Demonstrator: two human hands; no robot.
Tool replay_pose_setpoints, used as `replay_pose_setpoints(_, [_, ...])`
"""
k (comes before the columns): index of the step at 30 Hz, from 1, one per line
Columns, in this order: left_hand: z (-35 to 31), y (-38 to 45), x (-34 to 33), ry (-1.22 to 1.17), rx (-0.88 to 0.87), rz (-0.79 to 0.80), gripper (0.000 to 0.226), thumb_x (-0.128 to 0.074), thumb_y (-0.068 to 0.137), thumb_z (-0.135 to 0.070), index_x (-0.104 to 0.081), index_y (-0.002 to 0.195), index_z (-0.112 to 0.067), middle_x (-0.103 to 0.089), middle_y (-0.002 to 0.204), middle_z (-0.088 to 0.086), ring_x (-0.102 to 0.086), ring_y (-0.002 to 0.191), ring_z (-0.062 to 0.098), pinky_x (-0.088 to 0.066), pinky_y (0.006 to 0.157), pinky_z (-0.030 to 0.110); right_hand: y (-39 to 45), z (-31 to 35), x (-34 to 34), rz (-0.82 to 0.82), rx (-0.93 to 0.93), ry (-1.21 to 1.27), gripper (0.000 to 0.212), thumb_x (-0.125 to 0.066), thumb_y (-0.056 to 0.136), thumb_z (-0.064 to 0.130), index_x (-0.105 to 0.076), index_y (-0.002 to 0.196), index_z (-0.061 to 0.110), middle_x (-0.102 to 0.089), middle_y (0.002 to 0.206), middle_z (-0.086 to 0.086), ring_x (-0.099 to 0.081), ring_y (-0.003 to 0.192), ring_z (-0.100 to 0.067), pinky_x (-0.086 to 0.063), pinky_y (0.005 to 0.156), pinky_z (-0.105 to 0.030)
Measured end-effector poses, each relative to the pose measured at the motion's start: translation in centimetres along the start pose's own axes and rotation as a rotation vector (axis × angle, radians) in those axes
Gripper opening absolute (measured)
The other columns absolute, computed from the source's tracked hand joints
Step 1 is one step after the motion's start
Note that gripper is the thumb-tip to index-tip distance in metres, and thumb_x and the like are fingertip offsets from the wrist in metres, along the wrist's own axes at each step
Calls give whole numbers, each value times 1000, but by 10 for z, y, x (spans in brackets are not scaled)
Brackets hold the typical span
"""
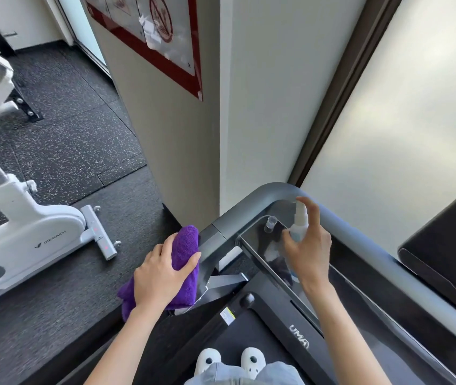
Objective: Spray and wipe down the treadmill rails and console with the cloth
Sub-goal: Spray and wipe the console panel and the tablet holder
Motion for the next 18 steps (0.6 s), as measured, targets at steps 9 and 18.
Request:
replay_pose_setpoints(9, [0,0,-3,-27,7,-48,77,-46,77,-73,-55,132,-19,-68,109,7,-66,96,32,-51,66,42,-25,-17,23,-5,-36,-96,73,-59,79,-3,-38,133,42,-57,72,0,-55,62,-20,-44,59,-33])
replay_pose_setpoints(18, [-2,3,-3,-32,-4,-49,72,-48,82,-69,-52,133,-19,-66,116,7,-64,102,31,-51,68,42,-59,-37,27,-35,-126,-92,69,-63,79,-5,-41,126,41,-53,63,-5,-50,61,-18,-38,57,-26])
Point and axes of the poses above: each hand's wrist, its own y-axis towards the middle knuckle, its own x-axis out of the back of the hand, z = x × y, the point moved 5 cm from there along y, towards the middle knuckle
